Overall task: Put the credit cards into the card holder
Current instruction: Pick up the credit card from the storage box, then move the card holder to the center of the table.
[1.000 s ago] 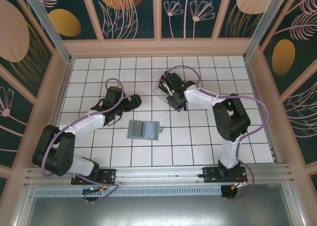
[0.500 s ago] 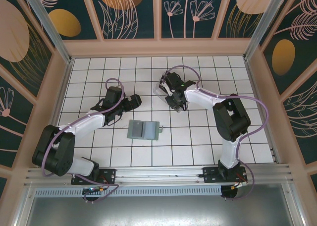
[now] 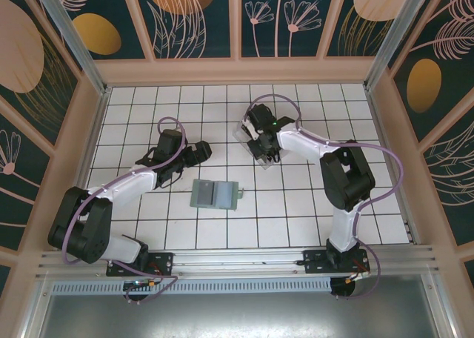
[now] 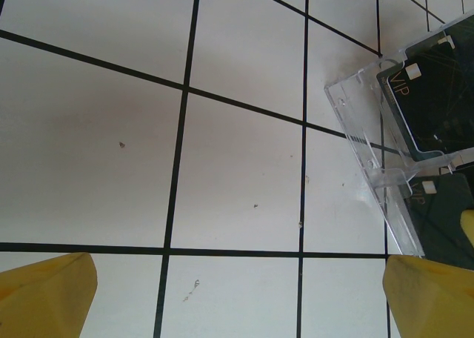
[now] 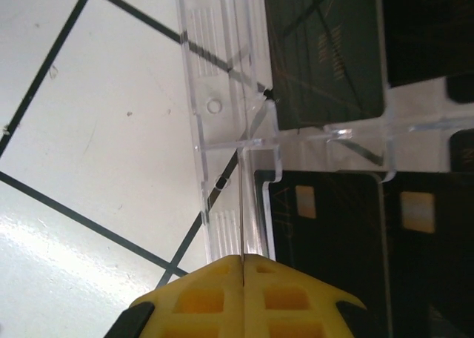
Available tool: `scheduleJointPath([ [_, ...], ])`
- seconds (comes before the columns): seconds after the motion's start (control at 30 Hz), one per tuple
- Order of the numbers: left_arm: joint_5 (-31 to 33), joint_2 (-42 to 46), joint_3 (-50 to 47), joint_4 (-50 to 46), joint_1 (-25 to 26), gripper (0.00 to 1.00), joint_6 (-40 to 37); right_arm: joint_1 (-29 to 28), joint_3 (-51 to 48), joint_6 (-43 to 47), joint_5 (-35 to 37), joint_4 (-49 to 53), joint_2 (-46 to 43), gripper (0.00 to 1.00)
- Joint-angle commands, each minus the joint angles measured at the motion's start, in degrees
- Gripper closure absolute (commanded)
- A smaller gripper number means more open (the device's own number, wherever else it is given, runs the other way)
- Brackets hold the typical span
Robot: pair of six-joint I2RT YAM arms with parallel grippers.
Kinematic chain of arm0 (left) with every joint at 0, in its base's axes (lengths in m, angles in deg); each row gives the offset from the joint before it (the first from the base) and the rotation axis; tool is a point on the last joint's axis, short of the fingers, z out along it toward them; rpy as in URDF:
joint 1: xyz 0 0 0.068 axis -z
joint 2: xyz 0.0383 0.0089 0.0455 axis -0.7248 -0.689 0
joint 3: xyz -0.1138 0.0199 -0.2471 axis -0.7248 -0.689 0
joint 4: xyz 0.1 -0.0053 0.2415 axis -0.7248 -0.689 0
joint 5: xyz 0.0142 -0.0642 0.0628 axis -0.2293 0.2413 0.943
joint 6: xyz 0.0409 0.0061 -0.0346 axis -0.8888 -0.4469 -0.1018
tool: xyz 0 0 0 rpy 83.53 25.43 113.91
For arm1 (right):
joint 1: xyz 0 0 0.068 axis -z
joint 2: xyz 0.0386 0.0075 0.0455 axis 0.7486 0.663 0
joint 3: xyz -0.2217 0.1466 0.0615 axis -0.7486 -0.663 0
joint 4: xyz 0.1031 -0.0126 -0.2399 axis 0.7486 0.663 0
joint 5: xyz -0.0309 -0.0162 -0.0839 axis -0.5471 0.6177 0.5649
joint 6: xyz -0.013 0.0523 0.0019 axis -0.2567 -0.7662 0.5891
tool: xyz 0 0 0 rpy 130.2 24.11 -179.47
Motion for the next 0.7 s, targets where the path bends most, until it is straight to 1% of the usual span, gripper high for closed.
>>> scheduleJointPath([
  [0.0,-0.1,-0.1,0.1,1.4,-0.5,0.01,-0.1,0.3,3.2,0.7,0.0,2.4,-0.4,1.00],
  [0.1,0.8,-0.2,0.1,1.1,-0.5,0.01,-0.1,0.2,4.6,0.5,0.0,3.1,-0.9,1.00],
  [0.2,2.5,0.4,0.1,0.2,-0.5,0.01,0.4,0.1,5.7,-0.6,-1.4,3.2,-2.5,1.00],
  [0.27,2.5,0.9,-0.4,0.3,-0.5,0.01,0.5,-0.2,6.2,-1.6,-2.5,3.0,-3.7,1.00],
  [0.47,-1.4,2.5,-3.9,0.7,-0.5,0.01,0.6,-1.6,6.1,-6.1,-3.1,1.8,-6.9,1.00],
  [0.67,-3.7,6.9,-10.2,1.9,-0.4,0.02,2.8,-1.7,-0.2,-14.3,-7.8,-4.9,-12.5,1.00],
])
